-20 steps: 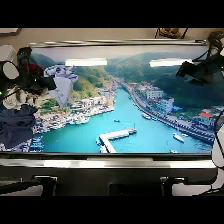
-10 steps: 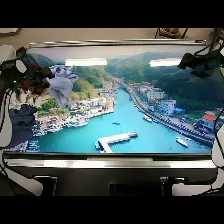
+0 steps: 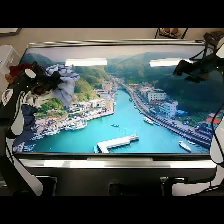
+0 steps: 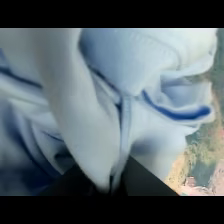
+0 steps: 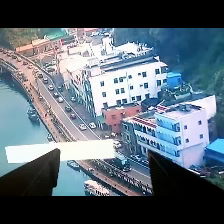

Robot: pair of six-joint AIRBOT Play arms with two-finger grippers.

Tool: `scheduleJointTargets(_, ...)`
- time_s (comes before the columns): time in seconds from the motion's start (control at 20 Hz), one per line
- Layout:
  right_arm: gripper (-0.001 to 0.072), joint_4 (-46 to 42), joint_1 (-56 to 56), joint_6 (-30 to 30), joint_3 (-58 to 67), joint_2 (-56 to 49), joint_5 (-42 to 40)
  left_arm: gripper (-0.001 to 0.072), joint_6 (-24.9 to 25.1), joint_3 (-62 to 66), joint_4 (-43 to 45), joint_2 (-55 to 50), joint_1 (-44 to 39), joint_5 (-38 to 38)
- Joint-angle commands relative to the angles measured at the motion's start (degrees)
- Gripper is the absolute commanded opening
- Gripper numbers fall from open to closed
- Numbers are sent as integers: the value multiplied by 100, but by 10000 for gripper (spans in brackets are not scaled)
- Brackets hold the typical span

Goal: Fold the clothes and pants, and hang the long-sleeved shirts on hangers.

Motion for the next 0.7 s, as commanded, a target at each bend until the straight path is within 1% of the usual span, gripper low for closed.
scheduleJointTargets(0.0, 600, 229, 4, -203, 15, 24, -4, 20, 498, 70, -553, 232, -155, 295)
scheduleJointTargets(0.05, 600, 225, 4, -221, 15, 107, -190, 20, 1049, 120, -544, 505, -278, 365)
scheduleJointTargets(0.1, 600, 188, 4, -221, 15, 225, -411, 20, 1711, 151, -546, 896, -424, 341)
scheduleJointTargets(0.15, 600, 188, 4, -219, 15, 393, -662, 20, 2179, 146, -520, 1325, -577, 192)
scheduleJointTargets(0.2, 600, 190, 4, -219, 20, 573, -855, 20, 2518, 146, -428, 1816, -763, -70)
scheduleJointTargets(0.25, 600, 188, 4, -221, 20, 782, -981, 20, 2632, 144, -236, 2304, -984, -378)
scheduleJointTargets(0.35, 600, 186, 4, -219, 20, 1187, -968, 20, 2632, 85, 168, 3115, -1495, -966)
scheduleJointTargets(0.45, 605, 186, 4, -221, 20, 1530, -708, 20, 2542, -155, 546, 3777, -2173, -1338)
scheduleJointTargets(0.55, 606, 173, 4, -225, 20, 1805, -330, 21, 2179, -507, 680, 4144, -2927, -1414)
scheduleJointTargets(0.65, 608, 105, 4, -284, 20, 1991, 20, 21, 1801, -909, 688, 4122, -3775, -1344)
